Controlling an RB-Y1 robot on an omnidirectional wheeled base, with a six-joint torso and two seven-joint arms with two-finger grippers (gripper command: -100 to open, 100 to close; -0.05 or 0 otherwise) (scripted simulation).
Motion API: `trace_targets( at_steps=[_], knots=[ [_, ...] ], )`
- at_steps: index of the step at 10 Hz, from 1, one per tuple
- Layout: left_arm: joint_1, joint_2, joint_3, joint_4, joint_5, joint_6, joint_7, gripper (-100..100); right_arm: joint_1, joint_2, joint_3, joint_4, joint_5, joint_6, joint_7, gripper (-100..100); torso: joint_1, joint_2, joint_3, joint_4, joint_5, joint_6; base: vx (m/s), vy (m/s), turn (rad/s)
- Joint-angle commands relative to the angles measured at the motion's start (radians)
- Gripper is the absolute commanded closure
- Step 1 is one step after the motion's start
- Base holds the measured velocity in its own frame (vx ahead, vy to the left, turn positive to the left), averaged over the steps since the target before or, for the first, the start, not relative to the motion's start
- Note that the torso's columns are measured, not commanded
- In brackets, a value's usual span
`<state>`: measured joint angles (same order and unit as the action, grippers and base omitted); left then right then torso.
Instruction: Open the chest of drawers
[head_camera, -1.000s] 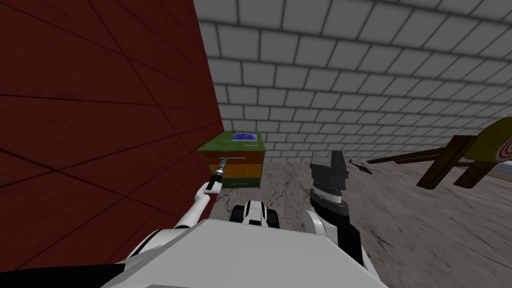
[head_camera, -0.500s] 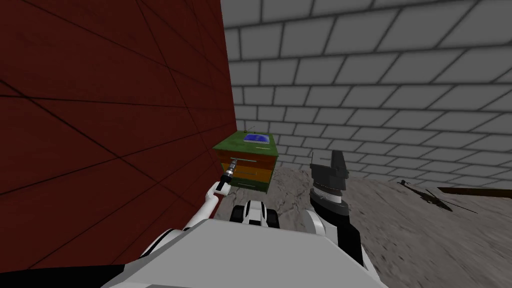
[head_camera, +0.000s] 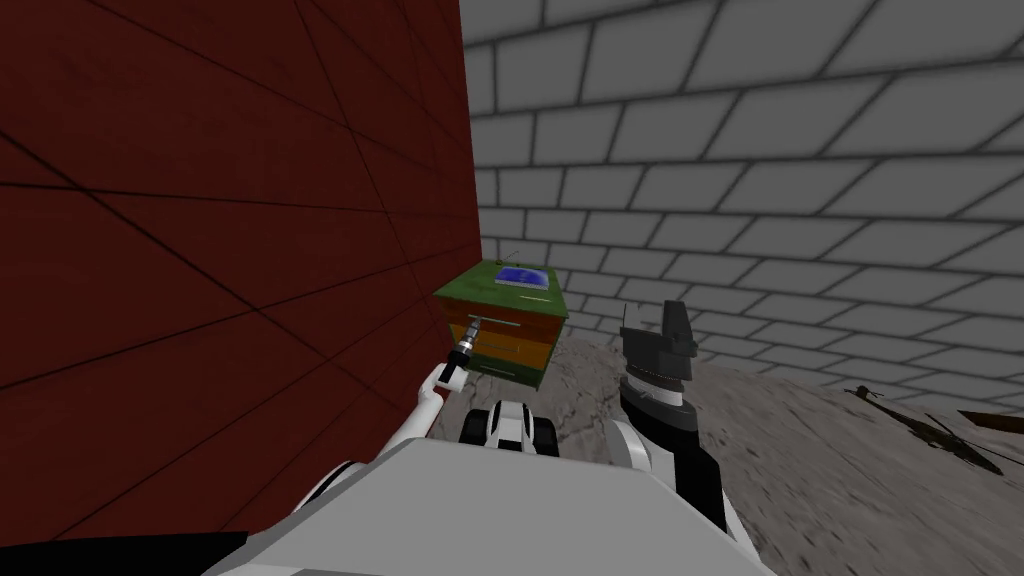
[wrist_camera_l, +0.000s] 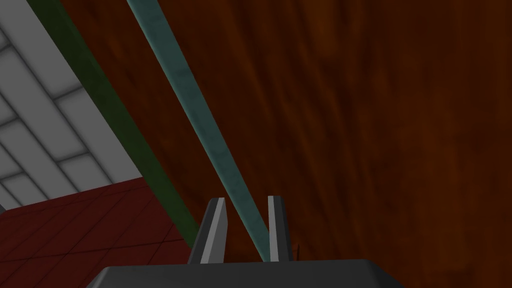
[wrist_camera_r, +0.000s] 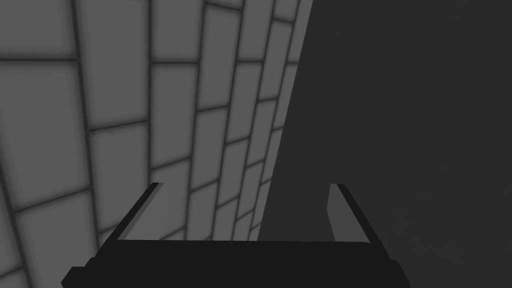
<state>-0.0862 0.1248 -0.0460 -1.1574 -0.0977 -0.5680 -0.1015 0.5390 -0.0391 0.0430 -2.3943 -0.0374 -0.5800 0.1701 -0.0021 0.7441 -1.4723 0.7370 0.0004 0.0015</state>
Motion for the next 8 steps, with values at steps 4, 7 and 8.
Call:
trace_targets(
  at_steps=[4, 7, 8],
  knots=[
    [-0.027, 0.053, 0.041, 0.017, 0.019, 0.029, 0.029, 100, 0.000, 0.000, 0.000, 0.000, 0.000, 0.000, 0.000, 0, -0.006, -0.002, -0.001, 0.004, -0.003, 0.003, -0.179, -0.028, -0.095],
    [-0.027, 0.065, 0.085, 0.026, 0.094, 0.041, -0.037, 100, 0.000, 0.000, 0.000, 0.000, 0.000, 0.000, 0.000, 0, -0.002, -0.003, -0.002, 0.003, -0.002, 0.004, -0.134, 0.039, -0.228],
    [-0.028, 0.068, 0.098, 0.028, 0.119, 0.043, -0.060, 100, 0.000, 0.000, 0.000, 0.000, 0.000, 0.000, 0.000, 0, -0.002, -0.002, -0.001, 0.003, -0.002, 0.002, -0.169, 0.044, -0.330]
  ],
)
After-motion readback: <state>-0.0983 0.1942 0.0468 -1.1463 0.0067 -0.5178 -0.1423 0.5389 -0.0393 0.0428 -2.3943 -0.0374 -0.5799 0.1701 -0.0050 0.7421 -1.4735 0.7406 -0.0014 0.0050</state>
